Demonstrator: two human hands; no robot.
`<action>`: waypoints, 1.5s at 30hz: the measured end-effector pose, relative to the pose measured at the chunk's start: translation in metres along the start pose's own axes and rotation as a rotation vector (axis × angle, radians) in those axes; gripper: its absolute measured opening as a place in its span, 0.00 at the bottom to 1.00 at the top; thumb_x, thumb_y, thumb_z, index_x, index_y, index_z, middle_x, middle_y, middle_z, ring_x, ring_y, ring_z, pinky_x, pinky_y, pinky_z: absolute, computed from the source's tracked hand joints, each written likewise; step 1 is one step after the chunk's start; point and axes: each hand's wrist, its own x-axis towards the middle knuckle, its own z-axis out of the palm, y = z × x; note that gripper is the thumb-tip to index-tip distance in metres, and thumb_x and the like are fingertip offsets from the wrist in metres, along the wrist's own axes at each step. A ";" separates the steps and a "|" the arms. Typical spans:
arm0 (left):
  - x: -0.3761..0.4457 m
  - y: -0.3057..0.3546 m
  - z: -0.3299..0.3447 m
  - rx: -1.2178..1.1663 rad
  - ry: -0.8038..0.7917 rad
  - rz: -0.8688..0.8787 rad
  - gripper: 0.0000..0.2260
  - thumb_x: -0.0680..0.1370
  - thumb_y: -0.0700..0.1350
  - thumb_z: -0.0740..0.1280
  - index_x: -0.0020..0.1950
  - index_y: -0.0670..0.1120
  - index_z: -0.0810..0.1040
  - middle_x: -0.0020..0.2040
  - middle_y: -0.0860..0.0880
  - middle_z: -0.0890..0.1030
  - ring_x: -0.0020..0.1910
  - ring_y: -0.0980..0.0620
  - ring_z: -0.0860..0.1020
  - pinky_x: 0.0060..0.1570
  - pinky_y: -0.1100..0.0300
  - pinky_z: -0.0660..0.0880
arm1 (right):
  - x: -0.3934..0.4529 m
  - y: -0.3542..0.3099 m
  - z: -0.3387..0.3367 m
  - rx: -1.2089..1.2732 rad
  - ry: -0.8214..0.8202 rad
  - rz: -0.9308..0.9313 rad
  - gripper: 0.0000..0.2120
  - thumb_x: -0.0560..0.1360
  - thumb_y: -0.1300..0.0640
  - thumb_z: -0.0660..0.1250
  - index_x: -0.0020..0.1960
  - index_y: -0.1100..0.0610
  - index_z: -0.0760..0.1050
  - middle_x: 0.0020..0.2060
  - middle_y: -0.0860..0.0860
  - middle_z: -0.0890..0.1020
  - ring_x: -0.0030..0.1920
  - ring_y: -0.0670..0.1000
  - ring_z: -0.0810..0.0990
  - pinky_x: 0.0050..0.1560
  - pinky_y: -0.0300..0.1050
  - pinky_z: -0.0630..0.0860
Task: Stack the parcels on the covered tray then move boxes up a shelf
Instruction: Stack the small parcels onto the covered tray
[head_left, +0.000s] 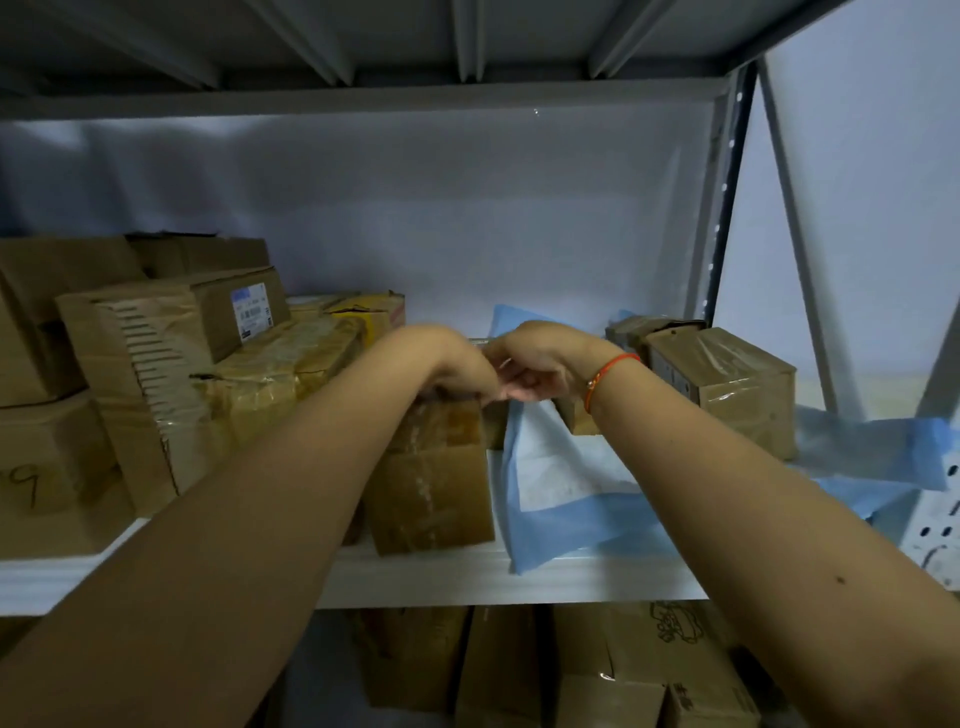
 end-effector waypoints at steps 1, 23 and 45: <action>-0.005 0.004 -0.008 -0.036 0.017 0.024 0.06 0.81 0.43 0.59 0.46 0.44 0.70 0.36 0.46 0.70 0.32 0.52 0.69 0.33 0.61 0.68 | -0.001 -0.002 -0.006 0.085 0.008 -0.029 0.14 0.81 0.51 0.59 0.42 0.58 0.75 0.30 0.53 0.80 0.25 0.45 0.76 0.24 0.32 0.70; 0.091 0.066 -0.044 -0.915 0.704 0.107 0.31 0.77 0.55 0.61 0.75 0.42 0.59 0.71 0.41 0.68 0.65 0.38 0.71 0.64 0.46 0.71 | -0.028 -0.002 -0.095 0.223 0.292 0.012 0.08 0.76 0.49 0.63 0.45 0.53 0.68 0.41 0.56 0.73 0.45 0.58 0.75 0.47 0.56 0.77; 0.119 0.046 -0.020 -0.763 0.716 0.082 0.24 0.80 0.46 0.58 0.74 0.39 0.58 0.70 0.39 0.68 0.60 0.40 0.74 0.45 0.57 0.67 | 0.051 0.033 -0.095 -0.877 0.764 -0.035 0.23 0.78 0.43 0.57 0.68 0.54 0.69 0.65 0.59 0.71 0.66 0.62 0.68 0.61 0.57 0.69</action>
